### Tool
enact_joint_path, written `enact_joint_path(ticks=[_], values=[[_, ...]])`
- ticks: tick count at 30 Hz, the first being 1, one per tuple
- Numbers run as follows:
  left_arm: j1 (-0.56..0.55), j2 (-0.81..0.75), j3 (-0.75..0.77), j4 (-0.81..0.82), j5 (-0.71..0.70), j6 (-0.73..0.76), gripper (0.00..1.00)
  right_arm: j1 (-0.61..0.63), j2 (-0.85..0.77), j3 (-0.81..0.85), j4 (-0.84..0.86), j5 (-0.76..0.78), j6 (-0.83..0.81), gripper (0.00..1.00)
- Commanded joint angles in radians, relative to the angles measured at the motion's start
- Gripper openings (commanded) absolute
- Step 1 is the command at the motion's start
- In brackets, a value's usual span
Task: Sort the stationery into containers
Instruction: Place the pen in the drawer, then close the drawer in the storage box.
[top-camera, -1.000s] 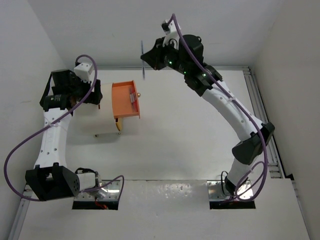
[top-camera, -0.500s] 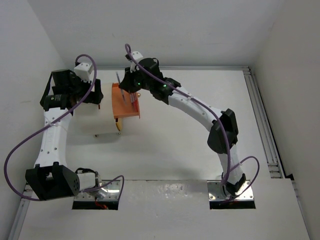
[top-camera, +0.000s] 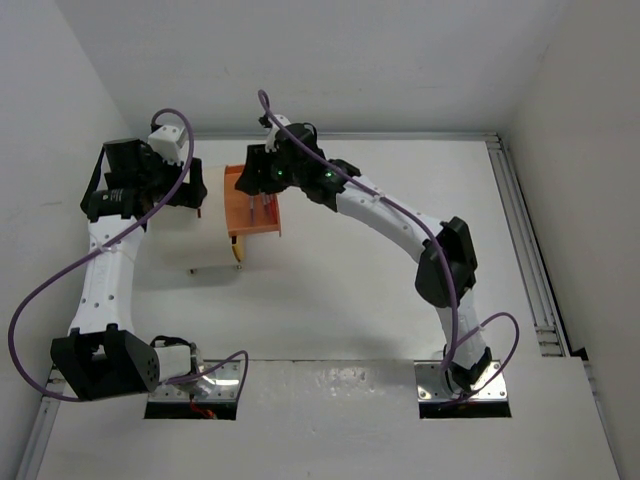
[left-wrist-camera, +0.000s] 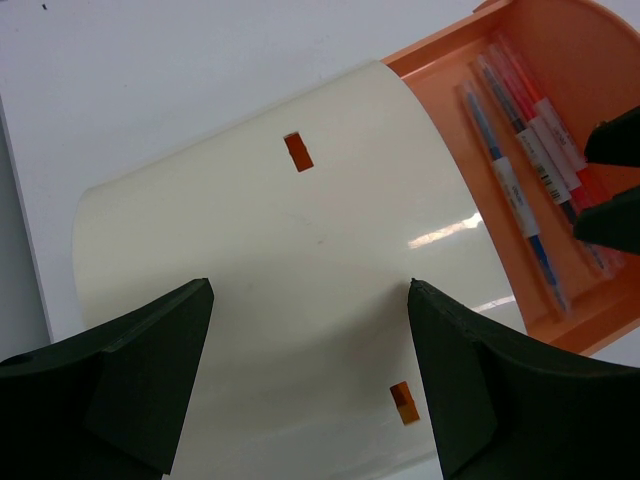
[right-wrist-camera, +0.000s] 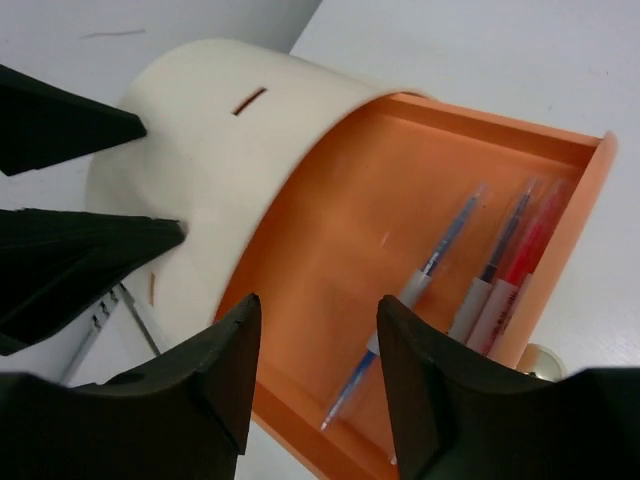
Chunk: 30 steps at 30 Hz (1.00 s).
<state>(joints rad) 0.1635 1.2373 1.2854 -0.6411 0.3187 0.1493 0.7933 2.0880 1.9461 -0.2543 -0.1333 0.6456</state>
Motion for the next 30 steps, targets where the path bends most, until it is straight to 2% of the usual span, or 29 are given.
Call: enact_joint_path(ticks=[1,3,6,7,10,14,21,26,28,30], values=[[0.004,0.007,-0.014,-0.049,-0.009,0.021,0.85,-0.009,-0.032,0.037,0.026,-0.011,0.049,0.54],[0.004,0.010,-0.014,-0.049,-0.007,0.021,0.85,-0.014,-0.040,0.074,0.039,-0.047,0.092,0.55],[0.005,0.013,-0.014,-0.046,-0.006,0.021,0.85,-0.035,-0.058,0.145,0.082,-0.101,0.213,0.44],[0.005,0.013,-0.012,-0.046,-0.006,0.021,0.85,-0.039,-0.066,0.160,0.092,-0.114,0.224,0.36],[0.005,0.007,-0.015,-0.042,-0.007,0.022,0.85,-0.049,-0.106,0.206,0.102,-0.100,0.157,0.21],[0.004,-0.002,-0.006,-0.048,-0.010,0.027,0.85,-0.121,-0.177,0.074,0.054,-0.028,0.030,0.00],[0.007,-0.013,0.018,-0.092,0.011,0.052,0.85,-0.265,-0.240,-0.212,-0.028,-0.029,-0.037,0.00],[0.033,-0.068,0.038,-0.069,-0.010,0.021,0.87,-0.287,-0.226,-0.271,-0.039,-0.078,-0.037,0.00],[0.065,-0.065,0.075,-0.084,-0.027,0.007,0.87,-0.282,-0.218,-0.282,-0.040,-0.084,-0.040,0.00],[0.145,-0.073,0.103,-0.091,0.031,-0.002,0.87,-0.278,-0.212,-0.291,-0.040,-0.083,-0.041,0.00]])
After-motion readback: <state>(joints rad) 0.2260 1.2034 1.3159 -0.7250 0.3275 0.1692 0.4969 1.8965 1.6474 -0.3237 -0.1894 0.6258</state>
